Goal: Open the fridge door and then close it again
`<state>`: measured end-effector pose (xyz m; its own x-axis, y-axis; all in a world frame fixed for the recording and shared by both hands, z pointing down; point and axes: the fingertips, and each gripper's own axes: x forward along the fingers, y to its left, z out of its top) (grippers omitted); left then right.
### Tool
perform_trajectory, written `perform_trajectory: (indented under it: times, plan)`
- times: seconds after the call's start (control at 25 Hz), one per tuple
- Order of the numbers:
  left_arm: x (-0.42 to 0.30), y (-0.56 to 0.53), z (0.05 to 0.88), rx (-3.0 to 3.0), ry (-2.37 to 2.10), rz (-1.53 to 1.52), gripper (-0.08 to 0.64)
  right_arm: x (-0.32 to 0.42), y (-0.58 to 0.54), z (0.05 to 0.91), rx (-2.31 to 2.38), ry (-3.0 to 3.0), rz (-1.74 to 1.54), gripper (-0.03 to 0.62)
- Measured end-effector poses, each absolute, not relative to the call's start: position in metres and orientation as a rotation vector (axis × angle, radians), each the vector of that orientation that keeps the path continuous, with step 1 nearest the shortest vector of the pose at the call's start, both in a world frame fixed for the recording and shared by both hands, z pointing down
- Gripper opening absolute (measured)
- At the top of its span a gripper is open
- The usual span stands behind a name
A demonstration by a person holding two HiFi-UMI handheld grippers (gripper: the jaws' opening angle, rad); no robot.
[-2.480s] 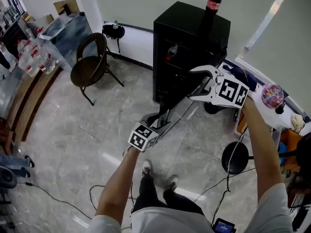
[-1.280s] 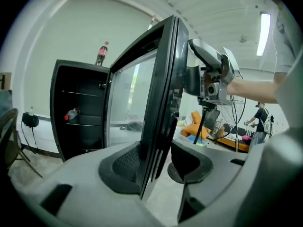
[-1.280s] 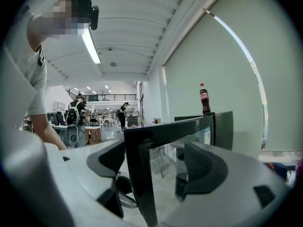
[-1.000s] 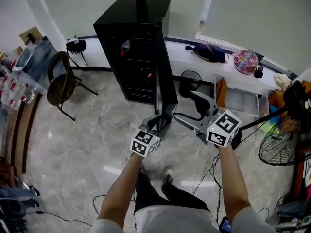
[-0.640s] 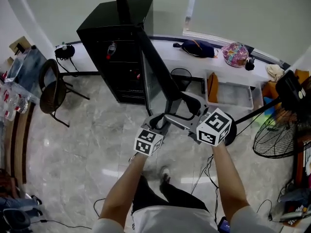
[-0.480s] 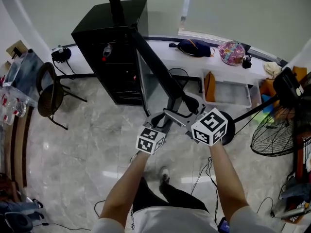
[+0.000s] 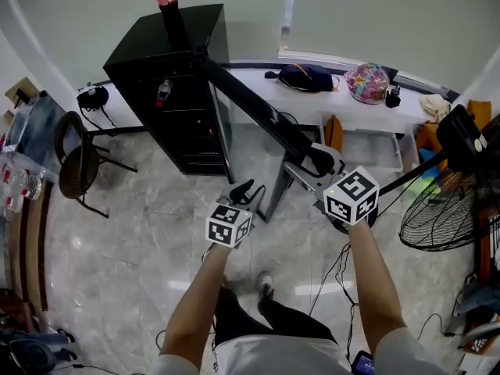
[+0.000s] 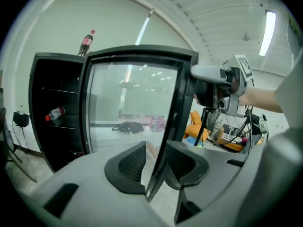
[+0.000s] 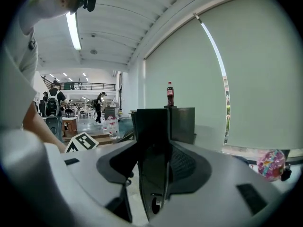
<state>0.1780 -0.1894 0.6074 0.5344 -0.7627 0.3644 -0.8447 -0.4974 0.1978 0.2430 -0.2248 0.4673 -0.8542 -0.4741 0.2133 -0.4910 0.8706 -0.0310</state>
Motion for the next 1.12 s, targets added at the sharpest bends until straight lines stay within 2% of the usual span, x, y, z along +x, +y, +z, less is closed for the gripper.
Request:
perform_trajectory:
  times: [0.4,0.72,1.12]
  plan:
    - [0.089,-0.214,0.561,2.359,-1.550,0.235,0.132,0.288,-0.283,0.471,0.778,-2.851,0.130,0.199]
    - [0.043,-0.213,0.544,2.353,-1.629,0.313,0.132,0.307,-0.316,0.472,0.606,-2.919,0.118,0.201]
    - [0.008,-0.226,0.535,2.309,-1.693,0.339,0.132,0.323,-0.371,0.472,0.862,-2.875,0.165,0.202]
